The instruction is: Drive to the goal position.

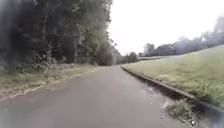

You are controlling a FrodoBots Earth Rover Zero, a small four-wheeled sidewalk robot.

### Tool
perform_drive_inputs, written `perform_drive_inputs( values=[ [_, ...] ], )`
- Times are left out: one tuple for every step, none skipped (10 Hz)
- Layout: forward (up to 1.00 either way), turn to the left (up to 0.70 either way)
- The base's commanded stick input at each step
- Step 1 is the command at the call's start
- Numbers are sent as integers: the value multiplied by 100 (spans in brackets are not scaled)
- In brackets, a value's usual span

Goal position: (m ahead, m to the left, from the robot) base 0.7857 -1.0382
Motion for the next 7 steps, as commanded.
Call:
perform_drive_inputs(
  values=[
    [85,11],
    [85,11],
    [85,12],
    [85,12],
    [85,10],
    [85,8],
    [85,6]
  ],
)
